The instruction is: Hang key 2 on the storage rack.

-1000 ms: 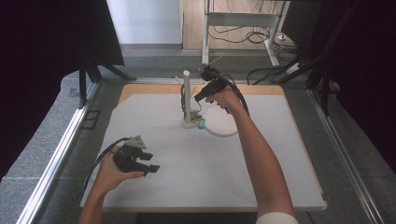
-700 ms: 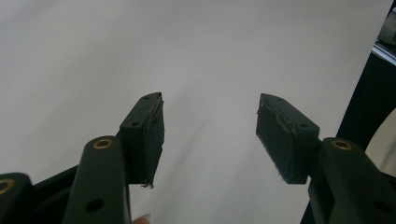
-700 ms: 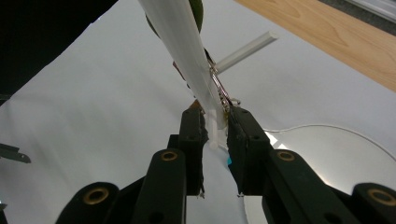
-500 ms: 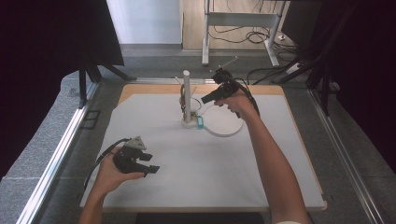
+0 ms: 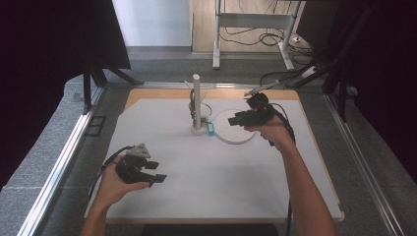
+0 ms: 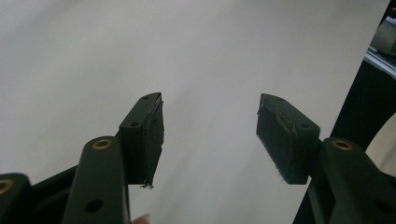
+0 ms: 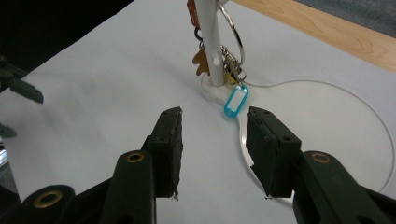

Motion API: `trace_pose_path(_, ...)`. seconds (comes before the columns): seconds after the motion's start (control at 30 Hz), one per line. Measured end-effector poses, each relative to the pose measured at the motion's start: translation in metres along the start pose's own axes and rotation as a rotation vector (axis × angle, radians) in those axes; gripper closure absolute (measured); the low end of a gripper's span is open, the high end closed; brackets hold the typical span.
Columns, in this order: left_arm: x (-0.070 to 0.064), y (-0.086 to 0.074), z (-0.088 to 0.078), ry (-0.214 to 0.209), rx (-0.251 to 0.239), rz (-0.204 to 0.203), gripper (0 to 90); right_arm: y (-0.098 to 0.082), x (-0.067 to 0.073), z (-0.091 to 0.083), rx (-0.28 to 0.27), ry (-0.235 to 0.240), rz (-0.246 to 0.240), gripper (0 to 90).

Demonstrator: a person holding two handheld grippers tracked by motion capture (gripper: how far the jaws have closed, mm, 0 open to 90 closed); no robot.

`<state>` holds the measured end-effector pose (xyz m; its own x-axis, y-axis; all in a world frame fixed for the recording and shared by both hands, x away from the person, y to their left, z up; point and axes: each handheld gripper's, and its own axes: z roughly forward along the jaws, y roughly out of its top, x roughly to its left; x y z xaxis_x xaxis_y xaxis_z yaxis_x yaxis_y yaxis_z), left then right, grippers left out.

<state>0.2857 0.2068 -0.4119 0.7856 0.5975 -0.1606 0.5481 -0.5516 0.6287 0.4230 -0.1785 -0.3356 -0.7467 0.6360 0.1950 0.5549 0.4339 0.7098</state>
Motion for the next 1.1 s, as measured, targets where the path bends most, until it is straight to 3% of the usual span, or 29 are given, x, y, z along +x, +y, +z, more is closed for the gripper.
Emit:
trace_pose_path(0.37,0.002,0.000,0.000,0.014,-0.010,-0.016,41.8,-0.080,-0.008,-0.023,-0.055,-0.006,0.040,54.1)
trace_pose_path(0.53,0.002,-0.001,-0.002,0.024,-0.014,-0.016,41.7,-0.118,-0.005,-0.026,-0.089,0.006,0.063,52.7)
trace_pose_path(0.63,0.001,-0.002,-0.003,0.026,-0.016,-0.015,41.7,-0.134,-0.004,-0.022,-0.075,-0.006,0.064,52.7)
trace_pose_path(0.7,0.001,-0.002,-0.003,0.024,-0.018,-0.012,41.6,-0.136,-0.005,-0.020,-0.032,-0.026,0.066,52.3)
trace_pose_path(0.9,-0.001,-0.003,-0.003,0.020,-0.016,-0.014,41.4,-0.137,0.000,-0.019,-0.048,-0.031,0.046,49.8)
trace_pose_path(1.1,0.000,-0.002,0.000,0.020,-0.006,-0.015,40.4,-0.144,-0.003,-0.010,-0.045,-0.096,0.047,41.7)
